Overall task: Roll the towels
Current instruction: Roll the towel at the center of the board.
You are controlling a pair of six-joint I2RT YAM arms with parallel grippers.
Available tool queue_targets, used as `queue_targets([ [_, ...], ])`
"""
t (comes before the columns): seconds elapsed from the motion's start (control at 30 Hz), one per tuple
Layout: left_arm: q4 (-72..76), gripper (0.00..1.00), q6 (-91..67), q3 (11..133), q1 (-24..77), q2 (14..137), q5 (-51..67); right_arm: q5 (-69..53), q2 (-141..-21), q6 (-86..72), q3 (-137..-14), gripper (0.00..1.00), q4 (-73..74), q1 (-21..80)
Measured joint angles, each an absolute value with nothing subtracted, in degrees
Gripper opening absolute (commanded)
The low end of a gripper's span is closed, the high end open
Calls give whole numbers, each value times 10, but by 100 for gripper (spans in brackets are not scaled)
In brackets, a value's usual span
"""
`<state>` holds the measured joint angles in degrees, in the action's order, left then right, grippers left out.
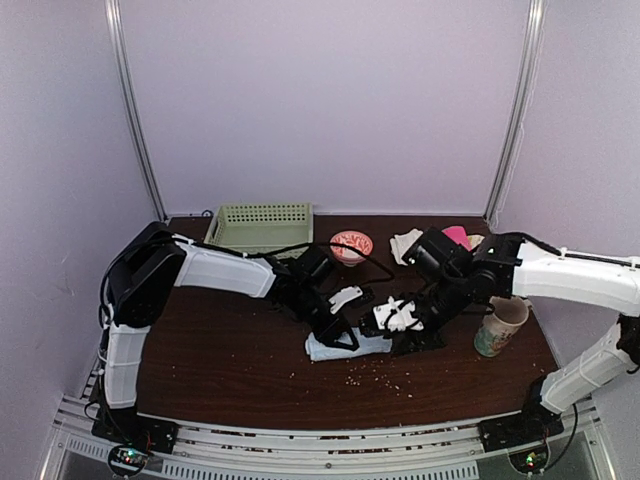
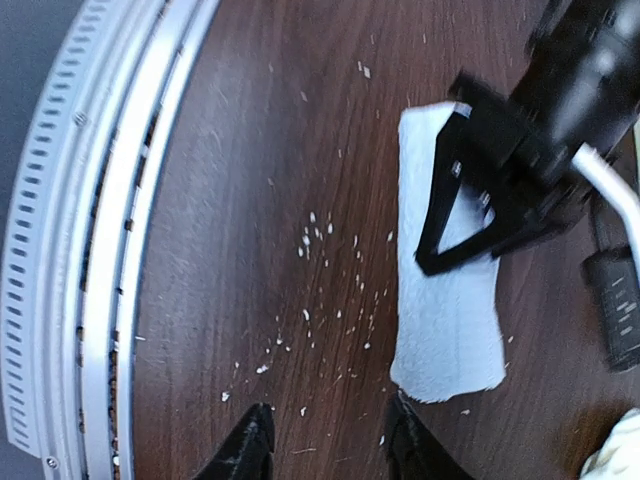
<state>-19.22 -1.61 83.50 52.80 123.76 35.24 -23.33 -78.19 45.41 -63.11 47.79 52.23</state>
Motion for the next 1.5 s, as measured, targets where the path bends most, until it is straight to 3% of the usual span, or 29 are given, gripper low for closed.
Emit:
queue_targets([
  [0.2,-206,27,-23,851,519,1253,396,-131,-790,458,-534,48,354,537],
  [0.7,-223,35,-25,855,516,1265,446,-85,-901,493,-526,50,194,540],
  [0.83,-225,45,-25,855,515,1265,454,-85,-919,493,-525,43,186,540],
  [1.1,-199,55,-43,814,498,1252,493,-114,-949,489,-542,18,191,540],
  [1.27,-178,60,-69,768,486,1223,488,-161,-980,482,-582,13,219,528],
  [1.33,-163,68,-85,741,483,1202,475,-189,-994,480,-601,12,239,518],
  [1.5,-112,68,-139,633,467,1110,418,-256,-1021,476,-643,11,295,485],
])
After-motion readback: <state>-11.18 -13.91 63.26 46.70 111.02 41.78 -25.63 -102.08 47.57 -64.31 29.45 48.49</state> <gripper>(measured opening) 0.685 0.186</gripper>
